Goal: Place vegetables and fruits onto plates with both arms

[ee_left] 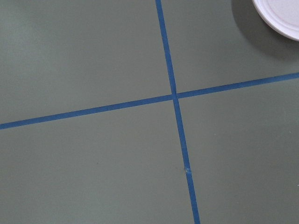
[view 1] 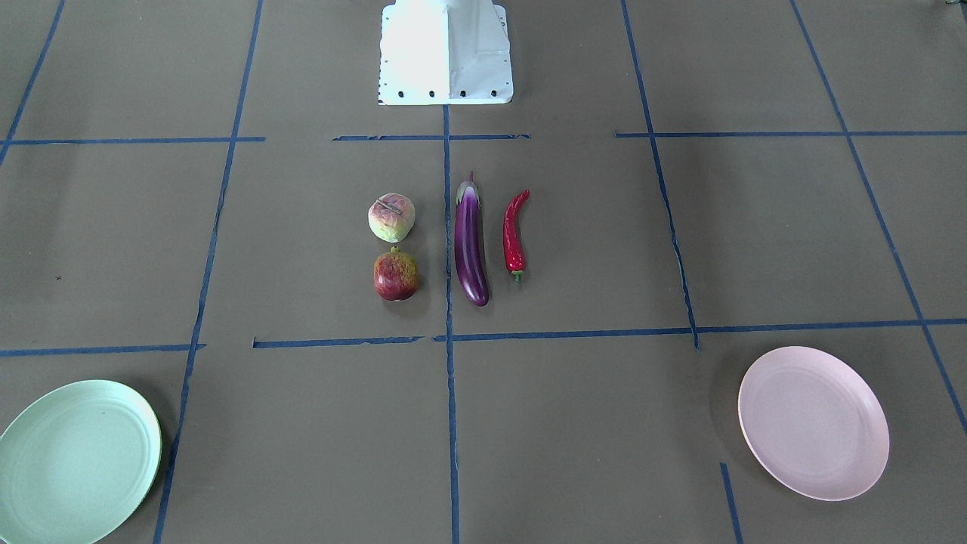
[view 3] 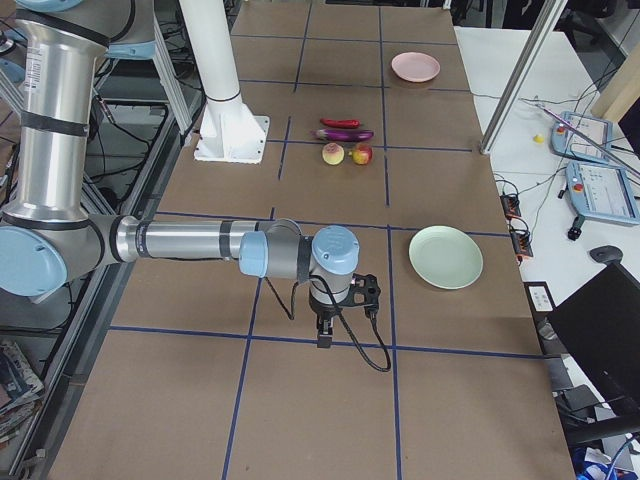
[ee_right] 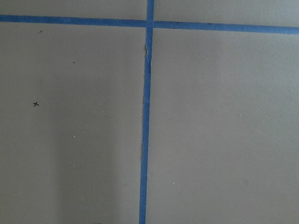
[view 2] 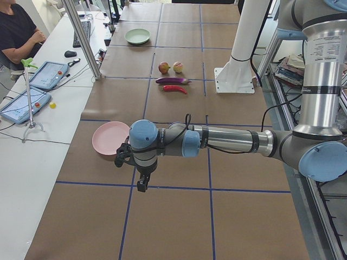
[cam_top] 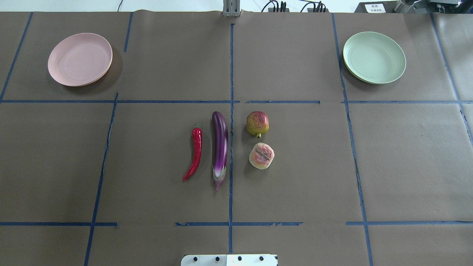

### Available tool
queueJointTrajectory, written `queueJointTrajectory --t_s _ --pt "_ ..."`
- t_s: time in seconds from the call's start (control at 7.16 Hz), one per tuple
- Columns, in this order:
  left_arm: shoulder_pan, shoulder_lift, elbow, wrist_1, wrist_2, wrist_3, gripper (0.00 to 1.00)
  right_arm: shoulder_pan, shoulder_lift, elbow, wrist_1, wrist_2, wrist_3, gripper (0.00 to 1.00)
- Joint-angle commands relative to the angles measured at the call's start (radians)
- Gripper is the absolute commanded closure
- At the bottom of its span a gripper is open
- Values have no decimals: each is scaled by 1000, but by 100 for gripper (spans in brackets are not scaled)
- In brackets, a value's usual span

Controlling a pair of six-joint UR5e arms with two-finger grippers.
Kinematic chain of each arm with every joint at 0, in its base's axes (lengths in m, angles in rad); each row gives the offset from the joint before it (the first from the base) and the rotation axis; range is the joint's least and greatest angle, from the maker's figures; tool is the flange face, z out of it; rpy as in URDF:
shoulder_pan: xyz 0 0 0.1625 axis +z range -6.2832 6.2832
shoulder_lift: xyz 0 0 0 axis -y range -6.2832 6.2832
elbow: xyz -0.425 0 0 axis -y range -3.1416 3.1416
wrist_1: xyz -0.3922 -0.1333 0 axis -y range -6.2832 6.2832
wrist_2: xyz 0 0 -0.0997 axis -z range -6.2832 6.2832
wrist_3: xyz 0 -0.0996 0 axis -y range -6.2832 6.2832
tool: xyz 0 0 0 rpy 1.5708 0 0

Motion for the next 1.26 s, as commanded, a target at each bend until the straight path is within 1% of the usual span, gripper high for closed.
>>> queueJointTrajectory --t_s 0.0,0.14,0.42,0.56,0.84,0.98,1.12 --pt "0 15 -1 -7 2 -2 0 -8 0 -4 0 30 -1 0" --pt "0 17 -1 -7 0 -2 0 -9 0 -4 0 56 -1 0" --pt "2 17 3 -7 3 -2 0 -22 0 -3 2 64 -1 0" --pt "2 17 3 -9 3 -3 0 -44 0 -4 35 63 -1 0" --pt "2 29 6 -9 -3 -7 0 -55 -2 -3 51 66 -1 0" --pt "2 29 11 -12 -1 7 0 -97 0 -3 52 61 -7 0" --pt "2 37 9 -12 -4 7 0 -107 0 -1 57 64 -4 0"
